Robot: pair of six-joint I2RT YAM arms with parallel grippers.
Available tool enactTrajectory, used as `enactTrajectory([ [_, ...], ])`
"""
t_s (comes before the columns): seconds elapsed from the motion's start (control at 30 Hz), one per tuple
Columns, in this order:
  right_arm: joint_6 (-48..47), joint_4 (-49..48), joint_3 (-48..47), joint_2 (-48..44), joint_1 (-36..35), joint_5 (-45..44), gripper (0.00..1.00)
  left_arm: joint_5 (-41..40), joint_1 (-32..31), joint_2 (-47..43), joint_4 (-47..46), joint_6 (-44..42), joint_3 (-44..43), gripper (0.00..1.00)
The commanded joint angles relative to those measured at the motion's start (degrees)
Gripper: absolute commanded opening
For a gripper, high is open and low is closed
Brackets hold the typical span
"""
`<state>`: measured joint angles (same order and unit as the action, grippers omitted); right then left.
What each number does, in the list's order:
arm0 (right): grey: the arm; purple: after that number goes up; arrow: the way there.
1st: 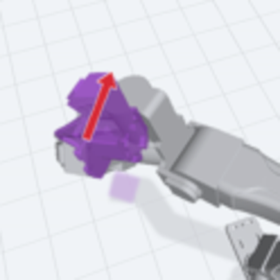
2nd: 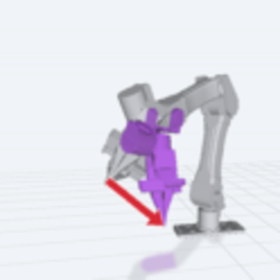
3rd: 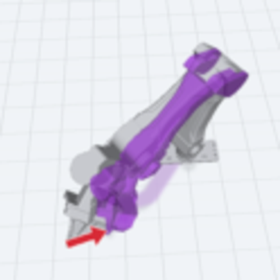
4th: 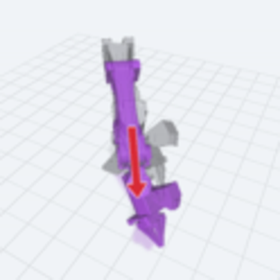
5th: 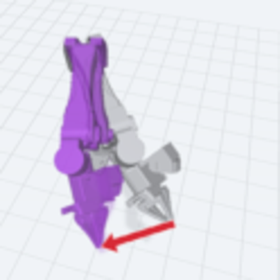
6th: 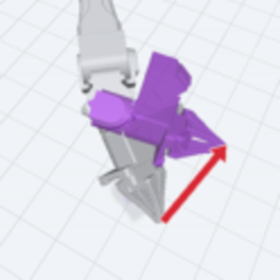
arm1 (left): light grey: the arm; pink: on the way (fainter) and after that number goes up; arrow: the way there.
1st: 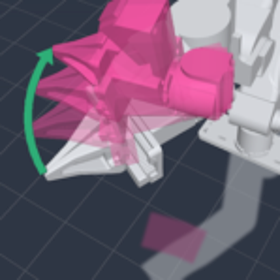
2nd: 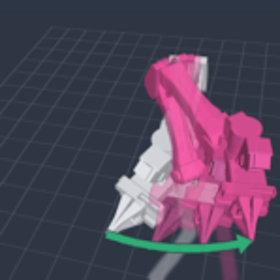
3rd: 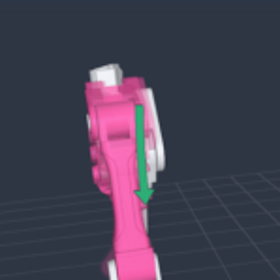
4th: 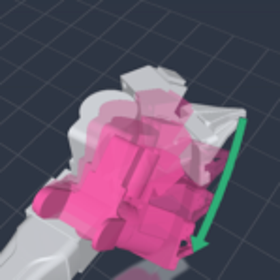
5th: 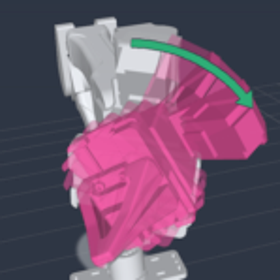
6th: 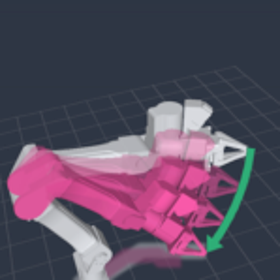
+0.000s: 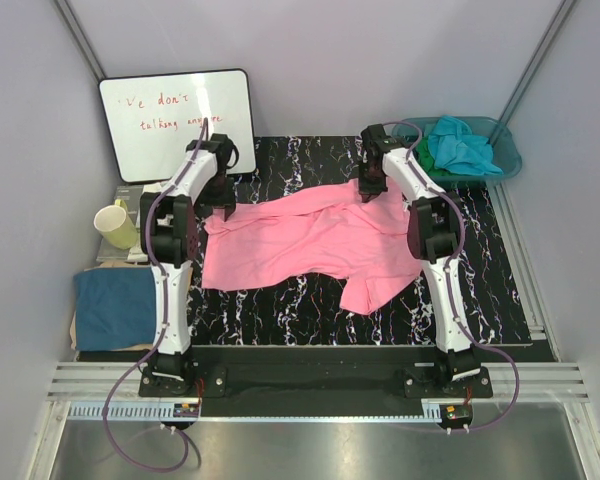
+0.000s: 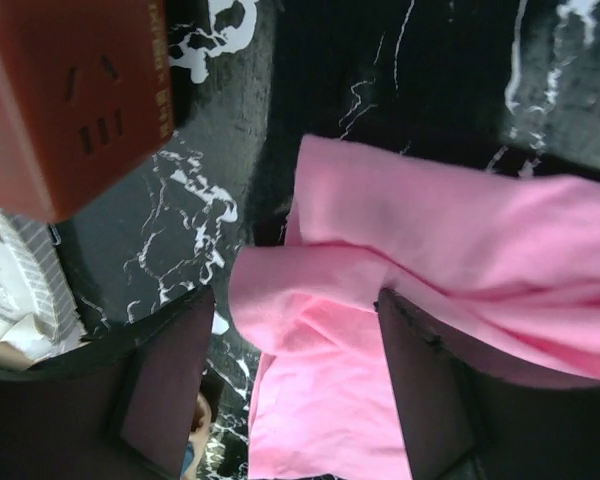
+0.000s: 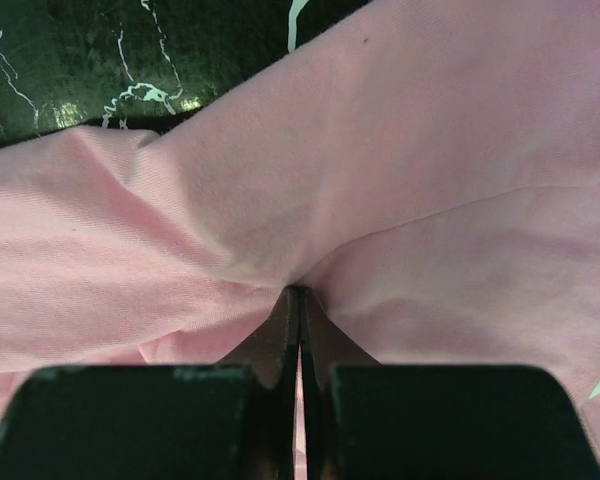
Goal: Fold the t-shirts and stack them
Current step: Fold the tshirt
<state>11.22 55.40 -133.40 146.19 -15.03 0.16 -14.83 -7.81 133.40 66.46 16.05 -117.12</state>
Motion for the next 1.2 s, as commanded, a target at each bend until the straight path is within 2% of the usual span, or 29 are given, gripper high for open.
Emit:
enactTrajectory([
  [0.0, 0.20, 2.52, 0.69, -2.75, 1.58, -0.34, 0.00, 0.15, 0.52, 0.98, 0.87, -0.32, -2.06, 0.65],
  [0.03, 0.20, 2.44, 0.51, -2.67, 1.67, -0.25, 0.00, 0.41, 0.61, 0.98, 0.78, -0.23, -1.89, 0.43],
  [0.13, 0.38, 2.44, 0.51, -2.49, 1.67, 1.33, 0.00, 0.59, 0.61, 0.54, 0.69, -0.50, -1.71, 0.00],
  [0.43, 0.73, 2.52, 0.34, -1.96, 1.84, 2.12, 0.00, 1.56, 0.08, -8.77, 0.25, -0.93, 0.75, 0.00],
  [0.6, 0.82, 2.44, 0.08, -1.61, 1.84, 2.56, 0.00, 0.34, -2.46, -14.39, 0.43, -1.73, 7.42, 0.00],
  [0.83, 0.99, 2.61, 0.16, -1.78, 1.93, 3.09, 0.00, -0.64, -6.16, -15.90, 2.18, 2.04, 19.55, 0.01],
  [0.9, 0.99, 2.79, 0.42, -2.57, 1.93, 3.18, 0.00, -1.69, -6.78, -14.50, 3.32, 3.28, 22.63, 0.22],
  [0.93, 1.17, 2.87, 0.69, -3.01, 1.93, 3.18, 0.00, -2.30, -6.78, -13.79, 4.03, 4.41, 23.16, 0.48],
  [0.97, 1.52, 3.05, 1.04, -3.63, 2.02, 3.44, 0.00, -3.44, -6.78, -13.18, 4.90, 5.21, 23.51, 0.62],
  [1.0, 1.61, 3.14, 2.26, -5.20, 2.02, 3.61, 0.01, -5.10, -6.86, -12.65, 5.78, 5.65, 23.69, 0.72],
  [1.03, 1.78, 3.14, 2.97, -6.17, 2.02, 3.79, 0.09, -5.99, -6.78, -12.82, 5.96, 6.18, 23.78, 0.88],
  [1.1, 1.70, 3.14, 5.43, -9.15, 2.02, 4.32, 0.18, -7.31, -6.78, -14.39, 5.88, 6.45, 22.91, 0.99],
  [1.13, 1.70, 3.14, 6.22, -10.30, 2.02, 4.32, 0.37, -7.67, -6.78, -15.01, 5.96, 6.36, 22.29, 0.99],
  [1.17, 1.70, 2.96, 7.01, -11.44, 2.02, 4.41, 0.49, -7.93, -6.69, -15.97, 5.88, 6.27, 20.72, 0.99],
])
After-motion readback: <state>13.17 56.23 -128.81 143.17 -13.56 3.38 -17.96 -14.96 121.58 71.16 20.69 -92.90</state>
